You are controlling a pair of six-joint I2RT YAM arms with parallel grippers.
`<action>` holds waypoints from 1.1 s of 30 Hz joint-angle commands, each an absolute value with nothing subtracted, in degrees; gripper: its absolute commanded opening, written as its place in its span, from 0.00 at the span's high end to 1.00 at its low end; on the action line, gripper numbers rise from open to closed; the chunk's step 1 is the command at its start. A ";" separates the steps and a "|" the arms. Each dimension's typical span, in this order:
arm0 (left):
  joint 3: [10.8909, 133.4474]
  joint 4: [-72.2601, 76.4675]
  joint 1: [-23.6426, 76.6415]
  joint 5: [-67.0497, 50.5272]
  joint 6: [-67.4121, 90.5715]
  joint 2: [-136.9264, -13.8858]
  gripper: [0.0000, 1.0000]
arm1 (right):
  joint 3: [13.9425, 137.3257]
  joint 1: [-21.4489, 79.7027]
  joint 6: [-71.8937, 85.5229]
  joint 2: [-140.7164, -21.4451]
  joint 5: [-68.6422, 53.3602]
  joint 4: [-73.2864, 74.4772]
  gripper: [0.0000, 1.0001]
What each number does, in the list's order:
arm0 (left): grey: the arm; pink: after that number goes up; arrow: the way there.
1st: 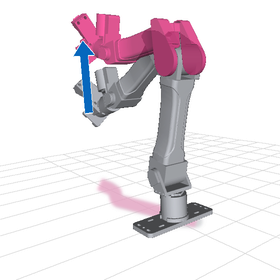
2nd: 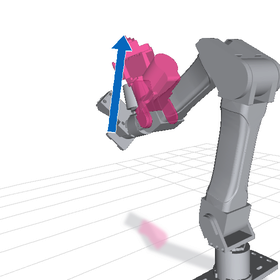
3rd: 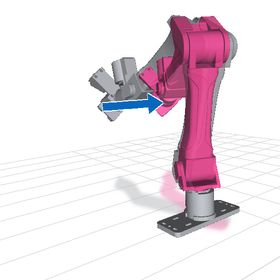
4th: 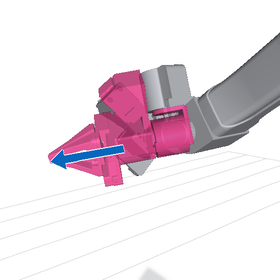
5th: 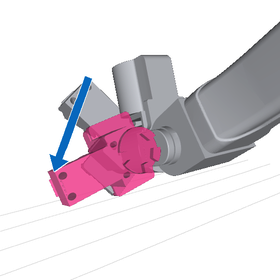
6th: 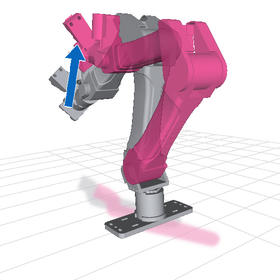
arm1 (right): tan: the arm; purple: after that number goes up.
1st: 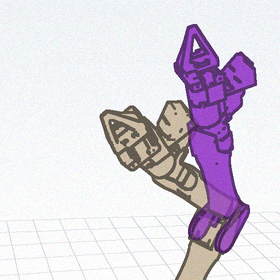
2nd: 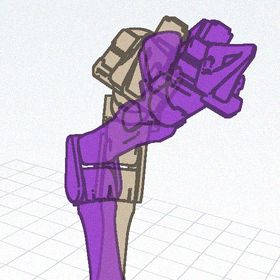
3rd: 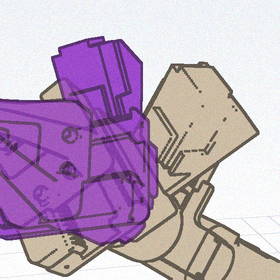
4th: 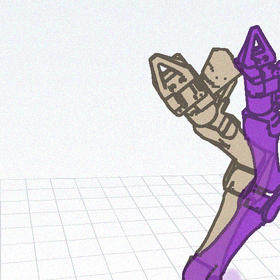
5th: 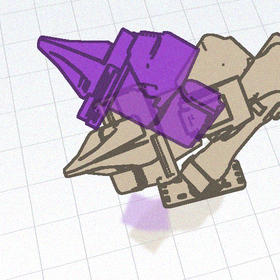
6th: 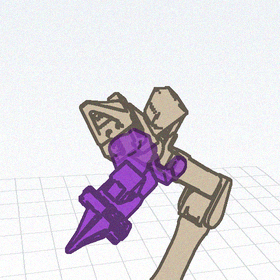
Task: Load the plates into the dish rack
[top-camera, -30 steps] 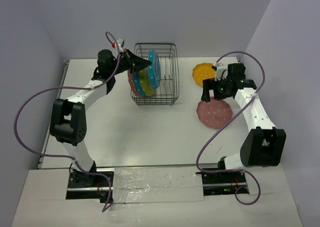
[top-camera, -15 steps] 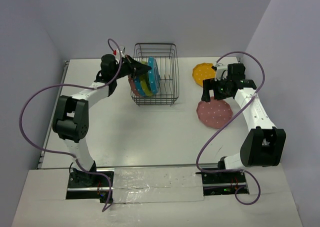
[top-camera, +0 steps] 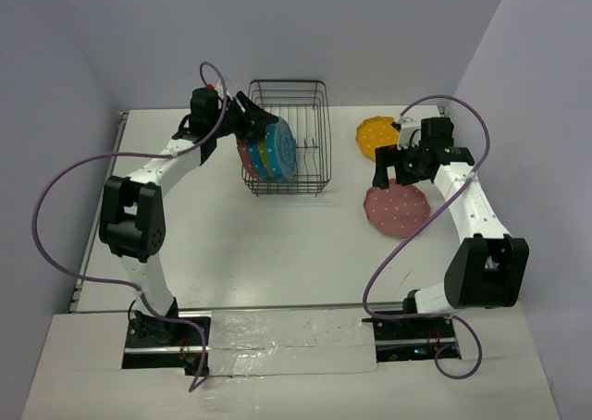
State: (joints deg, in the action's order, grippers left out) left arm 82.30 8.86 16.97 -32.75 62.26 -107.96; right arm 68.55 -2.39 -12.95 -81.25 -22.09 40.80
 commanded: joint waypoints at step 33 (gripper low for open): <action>87.47 -18.09 25.32 3.53 4.04 -80.87 0.01 | 68.03 -2.98 -10.37 -78.40 -7.03 38.67 0.00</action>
State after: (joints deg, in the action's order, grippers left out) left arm 90.98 -15.09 26.41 0.58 9.52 -85.36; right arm 68.55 -2.42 -11.64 -80.99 -10.48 40.23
